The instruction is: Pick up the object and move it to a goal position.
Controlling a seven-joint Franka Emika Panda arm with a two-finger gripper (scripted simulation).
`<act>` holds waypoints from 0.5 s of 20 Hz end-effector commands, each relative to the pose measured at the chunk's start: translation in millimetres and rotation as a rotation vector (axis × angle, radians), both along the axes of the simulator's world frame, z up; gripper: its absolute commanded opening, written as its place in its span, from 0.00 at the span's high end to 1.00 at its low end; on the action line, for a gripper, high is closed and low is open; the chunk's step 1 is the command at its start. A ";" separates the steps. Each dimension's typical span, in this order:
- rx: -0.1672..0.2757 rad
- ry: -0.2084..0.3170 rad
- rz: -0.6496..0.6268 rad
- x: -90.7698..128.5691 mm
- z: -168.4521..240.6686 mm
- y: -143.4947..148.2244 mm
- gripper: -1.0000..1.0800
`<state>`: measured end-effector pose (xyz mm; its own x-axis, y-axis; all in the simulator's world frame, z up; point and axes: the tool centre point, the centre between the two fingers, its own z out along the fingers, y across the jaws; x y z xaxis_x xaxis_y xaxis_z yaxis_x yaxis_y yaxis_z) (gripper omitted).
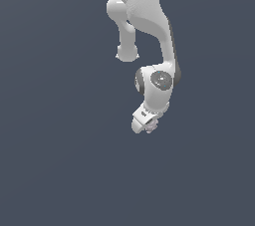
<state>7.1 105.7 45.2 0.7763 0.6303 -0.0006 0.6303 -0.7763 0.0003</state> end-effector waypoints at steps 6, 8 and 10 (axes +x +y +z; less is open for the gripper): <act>0.001 -0.001 0.001 12.6 29.6 29.2 1.00; 0.001 -0.001 0.001 17.7 40.9 40.3 1.00; 0.001 -0.001 0.001 23.0 52.4 51.7 1.00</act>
<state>26.3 148.7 88.7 0.7757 0.6311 0.0003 0.6311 -0.7757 0.0003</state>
